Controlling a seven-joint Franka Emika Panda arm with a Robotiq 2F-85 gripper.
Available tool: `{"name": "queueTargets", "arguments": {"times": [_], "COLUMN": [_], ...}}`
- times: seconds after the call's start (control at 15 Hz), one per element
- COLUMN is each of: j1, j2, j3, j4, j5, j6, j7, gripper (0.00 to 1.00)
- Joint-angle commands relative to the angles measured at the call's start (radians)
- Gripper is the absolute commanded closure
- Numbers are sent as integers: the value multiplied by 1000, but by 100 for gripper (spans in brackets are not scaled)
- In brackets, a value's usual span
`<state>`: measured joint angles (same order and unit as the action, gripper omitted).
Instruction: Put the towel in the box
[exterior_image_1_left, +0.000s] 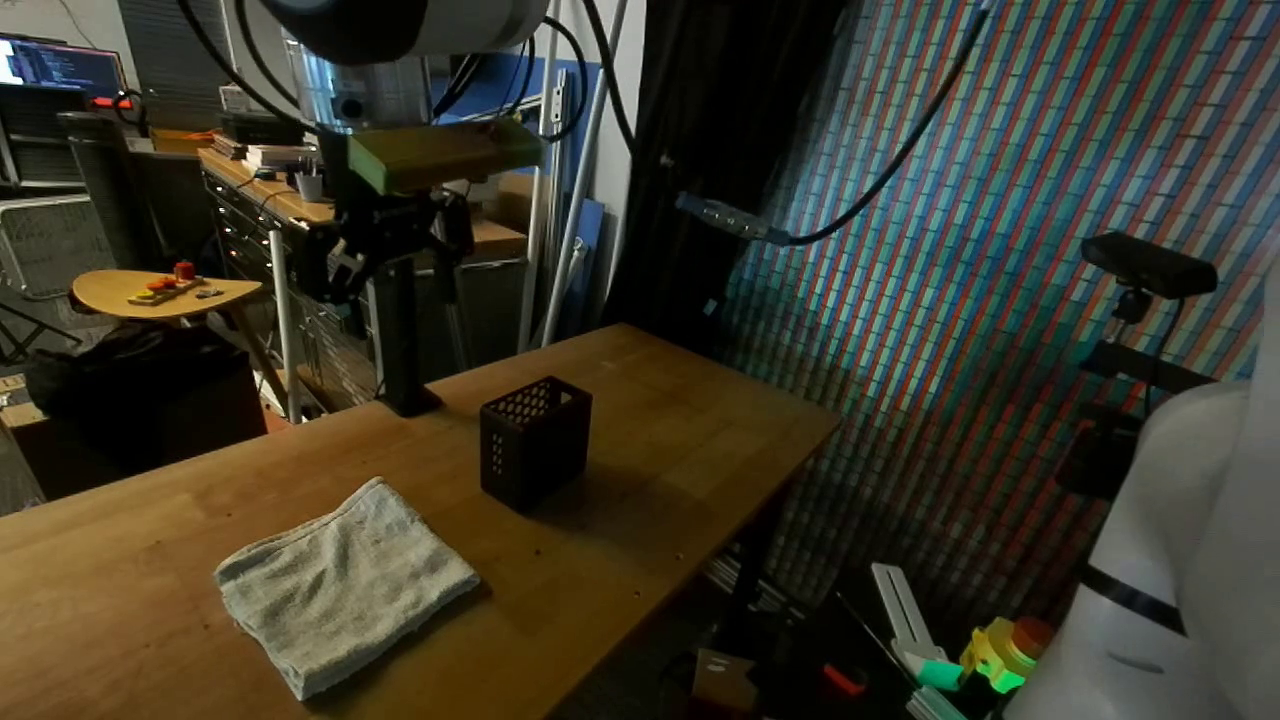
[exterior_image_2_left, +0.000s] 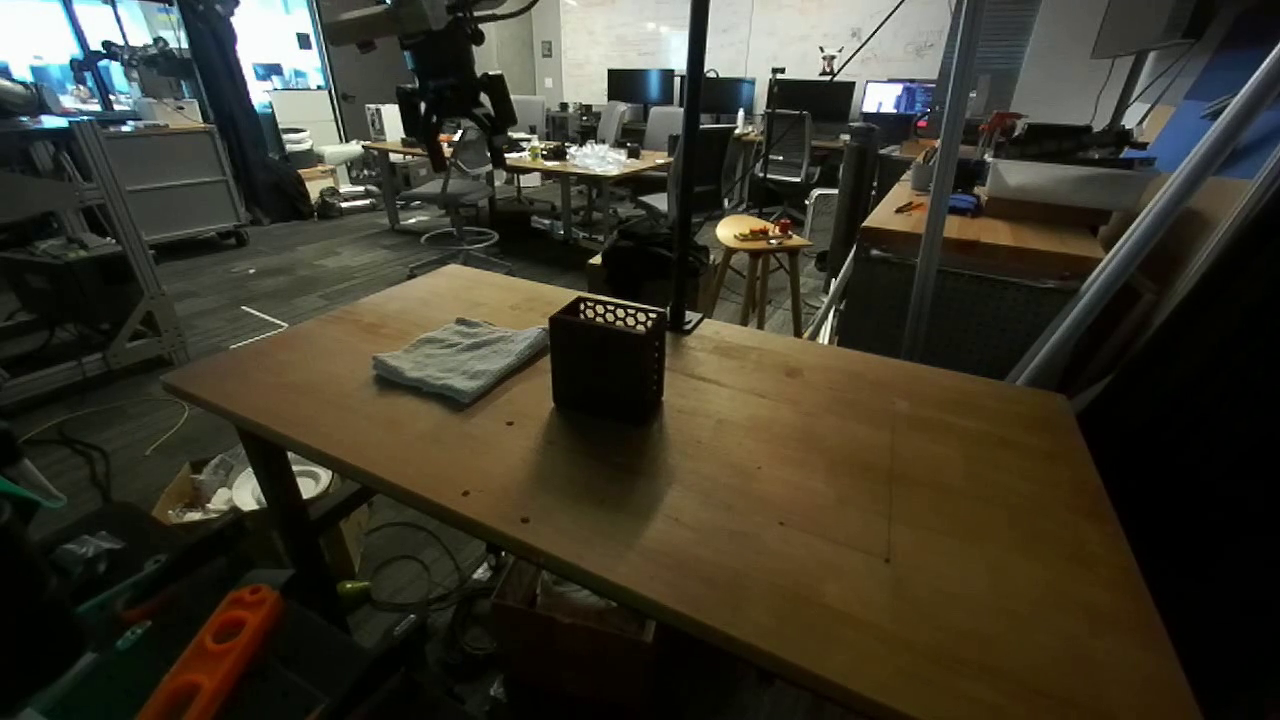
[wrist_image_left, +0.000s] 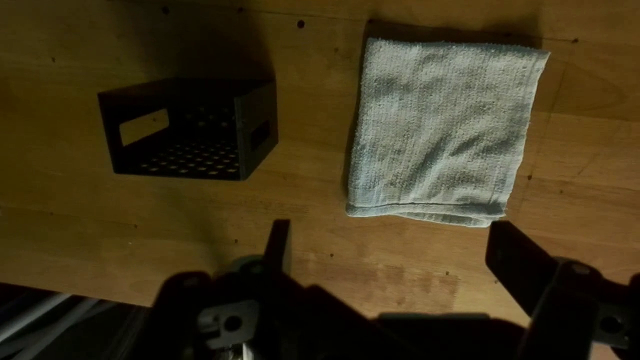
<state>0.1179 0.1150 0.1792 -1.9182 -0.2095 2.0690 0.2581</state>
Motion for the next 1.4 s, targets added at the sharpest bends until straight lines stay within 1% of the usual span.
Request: {"name": "queueTargets", "arguments": {"times": [0.0, 0.4, 0.67, 1.0, 1.33], "j1": [36, 80, 99, 112, 131], "j2": [94, 249, 357, 461, 559], "j3": [-13, -26, -46, -74, -69], "j4": [83, 175, 234, 246, 278], "j5": [-38, -56, -56, -43, -26], "j6": [17, 38, 80, 141, 179], "j7": [-56, -68, -77, -82, -96], "gripper": [0, 0, 0, 0, 0]}}
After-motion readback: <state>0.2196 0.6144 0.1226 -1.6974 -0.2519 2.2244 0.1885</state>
